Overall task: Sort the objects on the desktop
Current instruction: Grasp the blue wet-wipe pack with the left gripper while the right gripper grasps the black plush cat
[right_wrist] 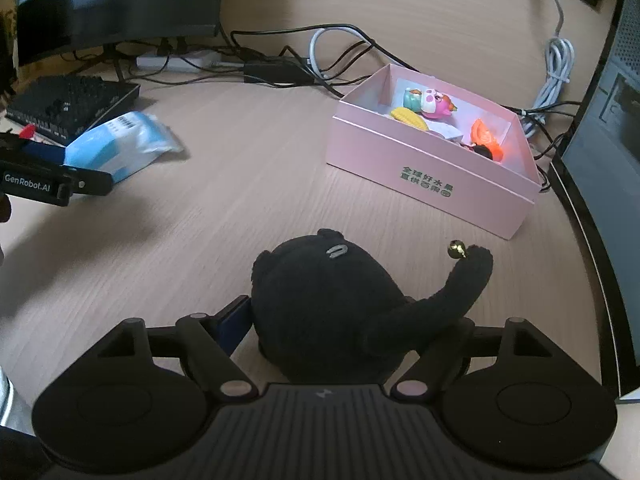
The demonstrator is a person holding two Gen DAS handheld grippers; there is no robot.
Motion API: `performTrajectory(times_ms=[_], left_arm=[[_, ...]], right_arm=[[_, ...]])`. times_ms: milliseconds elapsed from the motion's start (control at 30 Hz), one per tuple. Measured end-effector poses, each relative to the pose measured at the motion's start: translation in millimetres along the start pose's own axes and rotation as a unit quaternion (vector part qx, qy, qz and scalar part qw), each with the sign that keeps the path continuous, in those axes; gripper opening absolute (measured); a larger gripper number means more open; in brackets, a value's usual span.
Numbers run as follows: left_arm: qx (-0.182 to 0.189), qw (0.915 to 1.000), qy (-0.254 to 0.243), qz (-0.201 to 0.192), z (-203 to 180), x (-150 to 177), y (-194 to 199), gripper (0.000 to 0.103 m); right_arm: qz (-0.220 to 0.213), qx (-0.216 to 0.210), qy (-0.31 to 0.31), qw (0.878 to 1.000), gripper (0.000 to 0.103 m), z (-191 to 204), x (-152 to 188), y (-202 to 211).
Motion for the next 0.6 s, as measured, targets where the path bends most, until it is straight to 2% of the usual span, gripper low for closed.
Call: performTrajectory(times_ms=[167, 367, 400, 433, 500, 600], left_arm=[[-0.024, 0.9994, 0.013, -0.019, -0.7, -17.8, -4.4, 0.100], [-0.036, 0.9992, -0.006, 0.016, -1.1, -23.8, -36.5, 0.100], [-0.036, 0.9991, -0.006, 0.022, -1.9, -22.0, -39.7, 0.094], [-0.037, 0.9989, -0.007, 0.026, -2.8, -20.1, -40.5, 0.079], [-0.045, 0.9983, -0.009, 0.036, -4.7, -16.9, -40.6, 0.062], [-0.039, 0.9986, 0.001, 0.037, -6.9, -12.3, -31.4, 0.059]], right_arm=[[-0.002, 0.003, 0.005, 1.000, 0.084, 3.5, -1.0, -1.7], [-0.003, 0.009, 0.009, 1.000, 0.086, 2.4, 3.1, -0.2], [-0.005, 0.011, 0.010, 1.000, 0.086, 1.8, 3.6, 0.8], [-0.007, 0.014, 0.011, 1.000, 0.088, 1.1, 4.0, 2.0], [-0.011, 0.018, 0.013, 1.000, 0.090, 0.1, 5.4, 4.4], [-0.014, 0.020, 0.019, 1.000, 0.090, 0.3, 8.8, 7.0]])
Point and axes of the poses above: each gripper's, at about its wrist camera, not at the fingertips, and y roughly against the way its jaws point, z to its left, x to its underside, the point moved 2 cm from there along -y, roughly the way its jaws point, and after that the axes turned 4 degrees about -y, right-handed, at the moved point
